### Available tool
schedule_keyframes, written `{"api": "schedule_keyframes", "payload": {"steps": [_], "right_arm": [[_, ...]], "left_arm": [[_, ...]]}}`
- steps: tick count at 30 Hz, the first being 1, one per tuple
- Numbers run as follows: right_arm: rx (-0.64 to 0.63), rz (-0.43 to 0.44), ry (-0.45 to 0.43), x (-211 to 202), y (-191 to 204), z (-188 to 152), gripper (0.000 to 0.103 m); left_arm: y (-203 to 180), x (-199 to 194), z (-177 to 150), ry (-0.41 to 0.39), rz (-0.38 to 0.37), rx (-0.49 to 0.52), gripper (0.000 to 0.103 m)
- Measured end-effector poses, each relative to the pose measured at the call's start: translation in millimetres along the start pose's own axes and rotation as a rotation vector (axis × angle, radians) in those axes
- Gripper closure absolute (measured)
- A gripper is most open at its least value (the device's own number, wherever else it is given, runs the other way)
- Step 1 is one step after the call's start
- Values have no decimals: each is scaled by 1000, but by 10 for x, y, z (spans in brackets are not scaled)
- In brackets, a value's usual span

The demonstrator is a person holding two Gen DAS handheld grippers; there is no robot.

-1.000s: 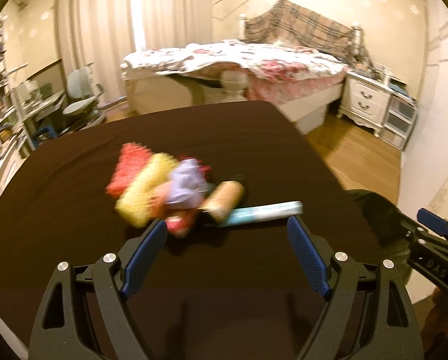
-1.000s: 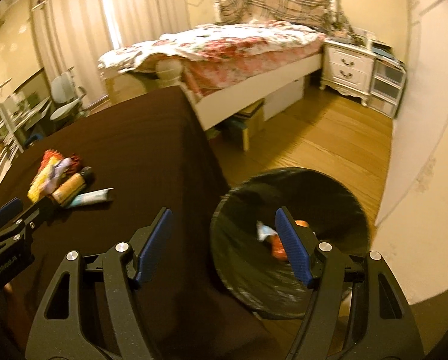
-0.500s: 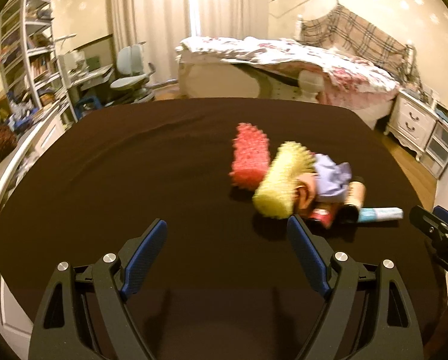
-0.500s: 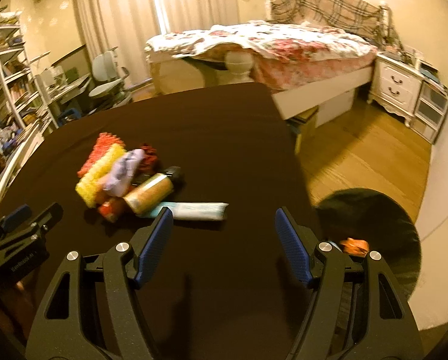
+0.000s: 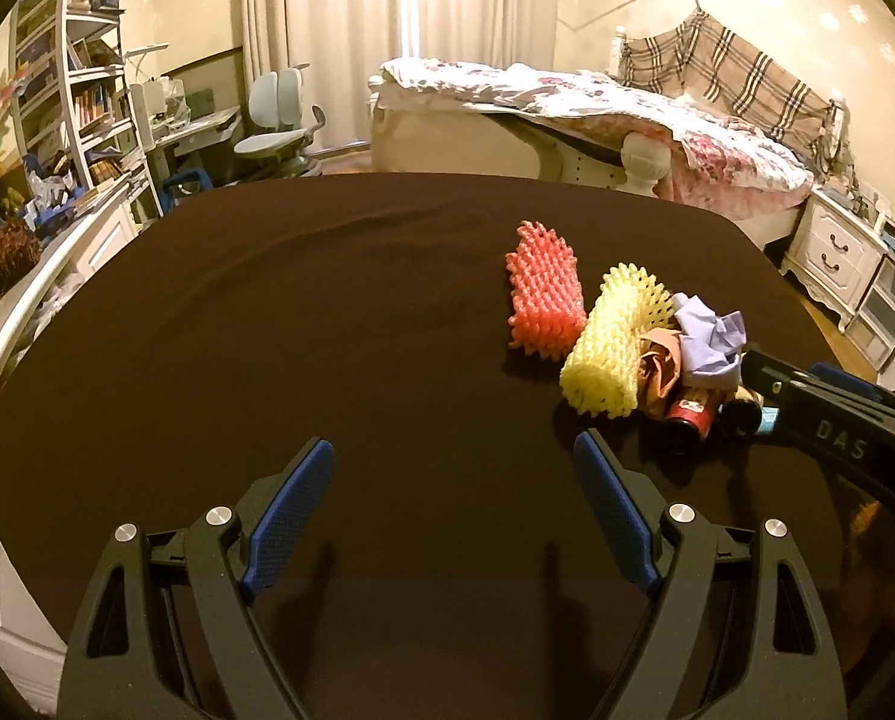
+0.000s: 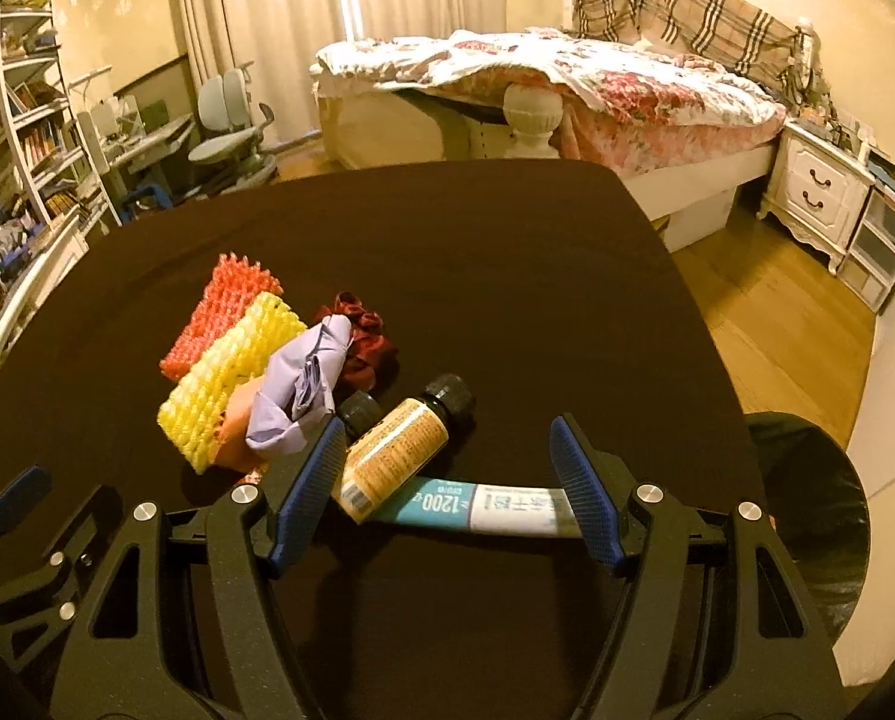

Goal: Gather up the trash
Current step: 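Bring both open grippers back over the remaining trash on the table, then grasp the brown bottle with the right gripper while the left gripper reaches toward the yellow foam net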

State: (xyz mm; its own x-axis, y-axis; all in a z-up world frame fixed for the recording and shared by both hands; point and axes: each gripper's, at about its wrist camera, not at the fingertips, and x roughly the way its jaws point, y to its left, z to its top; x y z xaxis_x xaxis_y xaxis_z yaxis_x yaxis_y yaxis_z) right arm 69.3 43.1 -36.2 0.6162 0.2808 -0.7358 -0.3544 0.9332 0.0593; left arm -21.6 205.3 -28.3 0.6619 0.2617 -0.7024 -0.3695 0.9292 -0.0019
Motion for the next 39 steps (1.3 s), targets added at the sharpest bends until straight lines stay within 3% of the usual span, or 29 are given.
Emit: {"api": "schedule_keyframes", "payload": {"steps": [6,10,21,25,39], "right_arm": [[13,-3,14,24,-87,-33,34],[-6,-3,20,44,-72,-3,45],[-47,26,38,132,20,55,62],[-44,46,51,158,11,42,77],[-6,42,57,174,-179,43,77]], "left_arm": [[40,14,-1,3,-8,-8,21],[44,16,2,5,-10,-6,21],[30,31,-2,13,-12,-4,21],[6,41,-5,12,-15,5,21],[-14,89,12,22,-19,15,21]]}}
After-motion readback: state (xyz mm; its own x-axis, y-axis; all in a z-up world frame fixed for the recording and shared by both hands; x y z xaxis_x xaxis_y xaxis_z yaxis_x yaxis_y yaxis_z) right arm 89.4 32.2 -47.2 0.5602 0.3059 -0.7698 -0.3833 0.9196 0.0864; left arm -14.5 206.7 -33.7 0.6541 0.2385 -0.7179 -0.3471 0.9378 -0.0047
